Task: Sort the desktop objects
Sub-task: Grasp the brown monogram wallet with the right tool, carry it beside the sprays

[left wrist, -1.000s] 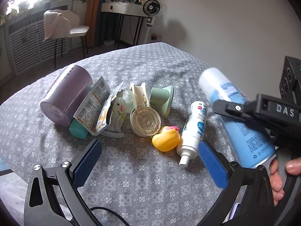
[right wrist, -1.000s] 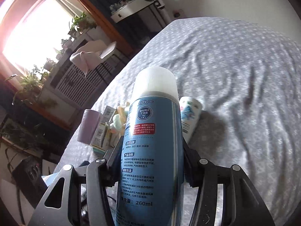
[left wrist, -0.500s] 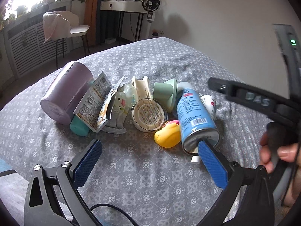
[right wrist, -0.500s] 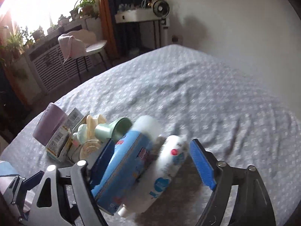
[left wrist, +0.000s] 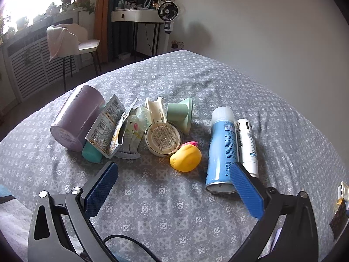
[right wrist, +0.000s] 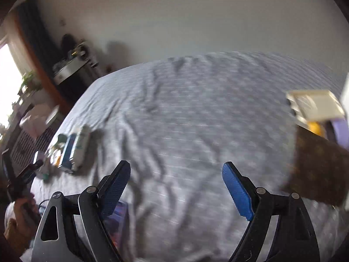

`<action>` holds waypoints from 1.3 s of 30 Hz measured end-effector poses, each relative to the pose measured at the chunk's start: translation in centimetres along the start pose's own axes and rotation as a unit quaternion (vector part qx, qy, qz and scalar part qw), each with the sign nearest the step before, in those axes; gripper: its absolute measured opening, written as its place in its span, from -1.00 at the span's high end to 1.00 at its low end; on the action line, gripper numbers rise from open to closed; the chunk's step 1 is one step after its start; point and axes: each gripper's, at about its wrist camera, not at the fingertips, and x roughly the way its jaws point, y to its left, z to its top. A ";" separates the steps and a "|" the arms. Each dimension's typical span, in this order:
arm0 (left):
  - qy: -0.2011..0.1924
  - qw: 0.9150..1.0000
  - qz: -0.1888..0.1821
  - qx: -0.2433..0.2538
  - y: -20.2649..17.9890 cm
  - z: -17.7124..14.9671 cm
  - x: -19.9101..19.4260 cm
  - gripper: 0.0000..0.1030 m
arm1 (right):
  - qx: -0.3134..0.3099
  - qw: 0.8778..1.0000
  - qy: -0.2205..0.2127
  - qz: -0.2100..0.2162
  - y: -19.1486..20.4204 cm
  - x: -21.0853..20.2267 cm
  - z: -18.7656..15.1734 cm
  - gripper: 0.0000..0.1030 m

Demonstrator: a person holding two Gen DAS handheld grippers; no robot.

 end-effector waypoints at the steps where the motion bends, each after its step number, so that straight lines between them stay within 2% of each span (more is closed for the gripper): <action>1: -0.001 1.000 0.000 0.006 -0.3 0.0 0.0 -0.99 | 0.040 0.999 -0.003 -0.021 -3.4 -1.3 -0.6 -0.67; 3: -0.001 1.000 0.004 0.020 -1.0 -0.1 0.2 -0.99 | 0.122 0.991 -0.015 -0.060 -9.5 -3.8 -2.2 -0.67; 6: 0.007 0.999 0.013 0.037 -1.7 -0.4 0.6 -0.99 | 0.200 0.972 -0.031 -0.120 -15.0 -6.2 -3.8 -0.68; 9: 0.010 0.999 0.020 0.043 -1.9 -0.5 0.8 -0.99 | 0.247 0.961 -0.037 -0.118 -16.8 -5.8 -4.6 -0.68; 11: 0.013 0.999 0.025 0.043 -1.8 -0.5 1.0 -0.99 | 0.255 0.949 -0.050 -0.177 -17.3 -5.3 -4.4 -0.68; 12: 0.015 0.999 0.027 0.043 -1.8 -0.6 1.0 -0.99 | 0.258 0.945 -0.065 -0.190 -17.8 -4.9 -4.3 -0.68; 14: 0.017 0.998 0.029 0.045 -1.8 -0.7 1.2 -0.99 | 0.252 0.946 -0.070 -0.192 -18.7 -3.8 -3.2 -0.67; 16: 0.023 0.998 0.033 0.049 -2.0 -0.7 1.5 -0.99 | 0.232 0.946 -0.080 -0.212 -19.9 -3.0 -2.1 -0.67; 18: 0.026 0.997 0.038 0.055 -2.3 -0.9 1.7 -0.99 | 0.239 0.940 -0.085 -0.227 -21.4 -2.1 -1.2 -0.70; 19: 0.026 0.997 0.039 0.058 -2.3 -1.0 1.7 -0.99 | 0.253 0.939 -0.080 -0.220 -22.0 -1.6 -1.0 -0.85; 21: 0.024 0.997 0.039 0.063 -2.6 -1.0 1.6 -0.99 | 0.251 0.947 -0.067 -0.190 -22.0 -0.8 -0.6 -0.92; 23: 0.024 0.997 0.040 0.067 -2.8 -1.1 1.6 -0.99 | 0.221 0.962 -0.047 -0.152 -19.8 -0.3 -0.2 -0.92; 26: 0.028 0.996 0.039 0.070 -2.9 -1.1 1.8 -0.99 | 0.154 0.988 0.000 -0.032 -14.0 0.6 -0.6 -0.92; 28: 0.030 0.996 0.039 0.069 -2.8 -1.0 1.9 -0.99 | 0.110 0.990 0.056 0.074 -9.8 1.6 -1.8 -0.92; 29: 0.030 0.997 0.037 0.066 -2.7 -1.0 1.8 -0.99 | 0.082 0.989 0.077 0.095 -7.8 1.8 -2.4 -0.92; 30: 0.029 0.997 0.035 0.063 -2.6 -1.0 1.7 -0.99 | 0.048 0.993 0.083 0.075 -6.0 1.7 -2.9 -0.91; 31: 0.029 0.997 0.033 0.060 -2.5 -0.9 1.7 -0.99 | 0.009 0.996 0.079 0.031 -4.6 1.4 -3.3 -0.91; 33: 0.031 0.998 0.030 0.055 -2.3 -0.9 1.7 -0.99 | -0.070 0.995 0.057 -0.051 -2.3 0.9 -3.4 -0.91; 35: 0.036 0.997 0.027 0.054 -2.4 -0.9 2.0 -0.99 | -0.165 0.983 0.028 -0.078 -0.1 0.8 -2.8 -0.95; 37: 0.042 0.997 0.028 0.058 -2.5 -1.0 2.3 -0.99 | -0.267 0.959 0.005 -0.097 2.2 0.9 -2.3 -1.00; 39: 0.042 0.997 0.028 0.060 -2.6 -1.1 2.3 -0.99 | -0.312 0.943 -0.005 -0.114 2.8 2.5 -1.3 -1.00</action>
